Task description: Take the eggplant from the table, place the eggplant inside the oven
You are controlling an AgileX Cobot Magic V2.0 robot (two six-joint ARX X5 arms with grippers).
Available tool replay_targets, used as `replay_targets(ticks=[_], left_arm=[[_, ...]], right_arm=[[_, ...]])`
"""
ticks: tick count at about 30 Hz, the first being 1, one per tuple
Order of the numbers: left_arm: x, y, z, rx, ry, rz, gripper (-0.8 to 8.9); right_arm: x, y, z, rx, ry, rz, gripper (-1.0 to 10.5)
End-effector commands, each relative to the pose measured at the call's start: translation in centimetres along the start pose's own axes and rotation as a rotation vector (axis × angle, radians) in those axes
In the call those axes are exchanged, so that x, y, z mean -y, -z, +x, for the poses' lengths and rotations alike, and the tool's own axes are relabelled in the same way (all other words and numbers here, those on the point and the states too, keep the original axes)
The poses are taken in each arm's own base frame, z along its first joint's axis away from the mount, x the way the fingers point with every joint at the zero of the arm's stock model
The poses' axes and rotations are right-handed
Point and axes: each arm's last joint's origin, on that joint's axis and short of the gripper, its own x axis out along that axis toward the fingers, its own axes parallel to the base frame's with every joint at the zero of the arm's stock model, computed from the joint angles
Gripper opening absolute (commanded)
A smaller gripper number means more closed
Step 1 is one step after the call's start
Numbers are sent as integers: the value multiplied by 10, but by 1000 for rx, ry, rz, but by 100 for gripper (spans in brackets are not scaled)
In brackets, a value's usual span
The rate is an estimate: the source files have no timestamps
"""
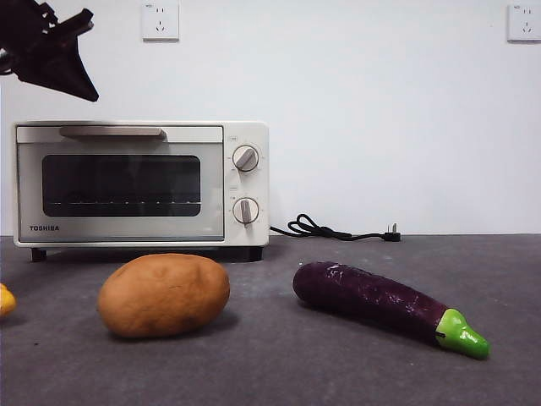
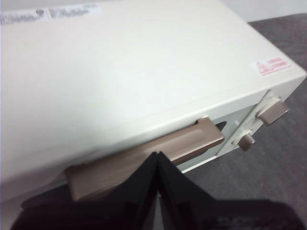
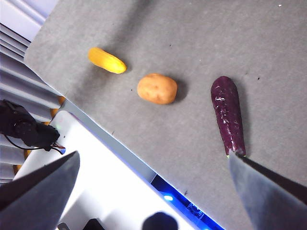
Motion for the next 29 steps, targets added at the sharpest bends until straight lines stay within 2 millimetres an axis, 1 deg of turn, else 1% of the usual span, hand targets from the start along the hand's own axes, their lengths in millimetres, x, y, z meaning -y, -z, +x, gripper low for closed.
replay_targets(ticks=[1, 4, 16, 29], left_arm=[[-4, 2, 6, -11, -17, 24, -5], [-7, 4, 10, -23, -43, 34, -5], [-16, 15, 31, -60, -54, 60, -5], [-18, 11, 32, -21, -75, 83, -5]], right_arm=[[1, -2, 1, 2, -1, -7, 630], [1, -3, 2, -1, -1, -5, 630], [1, -2, 3, -11, -2, 2, 629], [1, -3, 3, -8, -2, 0, 627]])
